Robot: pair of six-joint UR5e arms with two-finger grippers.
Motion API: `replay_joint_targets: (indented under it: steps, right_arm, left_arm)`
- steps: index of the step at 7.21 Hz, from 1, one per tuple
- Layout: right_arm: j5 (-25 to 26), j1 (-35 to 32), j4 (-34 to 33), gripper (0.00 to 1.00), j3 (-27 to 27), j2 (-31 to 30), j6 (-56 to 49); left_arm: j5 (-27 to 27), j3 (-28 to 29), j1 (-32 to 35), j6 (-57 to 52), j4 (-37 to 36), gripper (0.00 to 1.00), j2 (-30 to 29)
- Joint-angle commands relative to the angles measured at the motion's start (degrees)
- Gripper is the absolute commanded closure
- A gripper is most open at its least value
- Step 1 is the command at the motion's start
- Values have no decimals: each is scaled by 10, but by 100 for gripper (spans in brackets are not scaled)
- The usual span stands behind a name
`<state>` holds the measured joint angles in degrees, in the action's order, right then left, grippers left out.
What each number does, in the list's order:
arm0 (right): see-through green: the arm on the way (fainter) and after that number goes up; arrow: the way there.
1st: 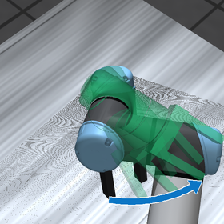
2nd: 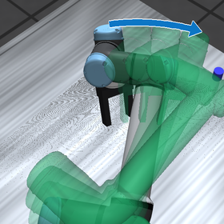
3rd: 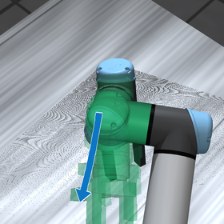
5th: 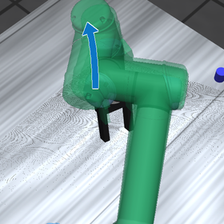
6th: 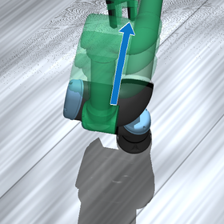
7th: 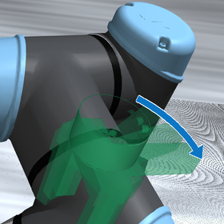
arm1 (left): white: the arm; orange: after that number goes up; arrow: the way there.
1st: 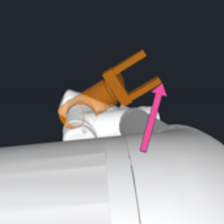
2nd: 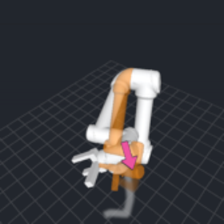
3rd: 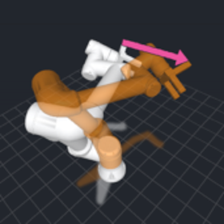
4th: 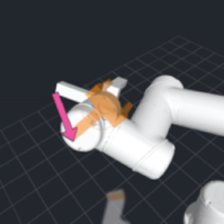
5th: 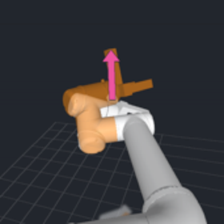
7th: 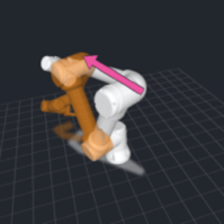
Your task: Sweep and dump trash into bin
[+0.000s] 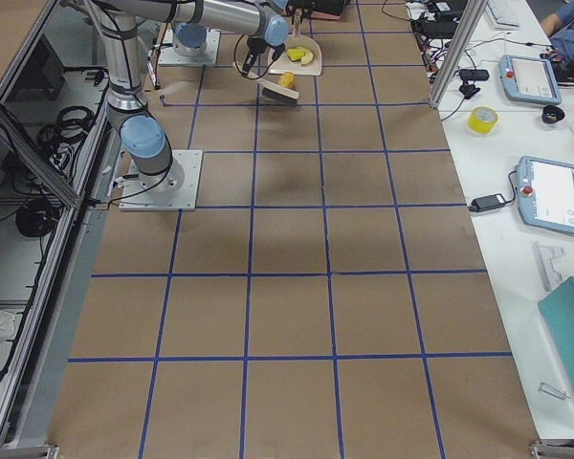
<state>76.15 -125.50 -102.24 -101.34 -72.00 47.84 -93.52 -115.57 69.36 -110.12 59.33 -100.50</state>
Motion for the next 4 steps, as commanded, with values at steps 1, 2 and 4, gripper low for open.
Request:
replay_joint_targets:
  steps: [1, 2, 4]
  right_arm:
    - [-28, -33, -41, 100, 89, 81, 2]
    - [-53, -41, -40, 100, 165, 129, 6]
    - [-44, -42, -24, 100, 231, 166, 6]
  left_arm:
    - [0, 1, -1, -1, 0, 91, 0]
    - [0, 1, -1, -1, 0, 91, -1]
    - [1, 3, -2, -4, -1, 91, -1]
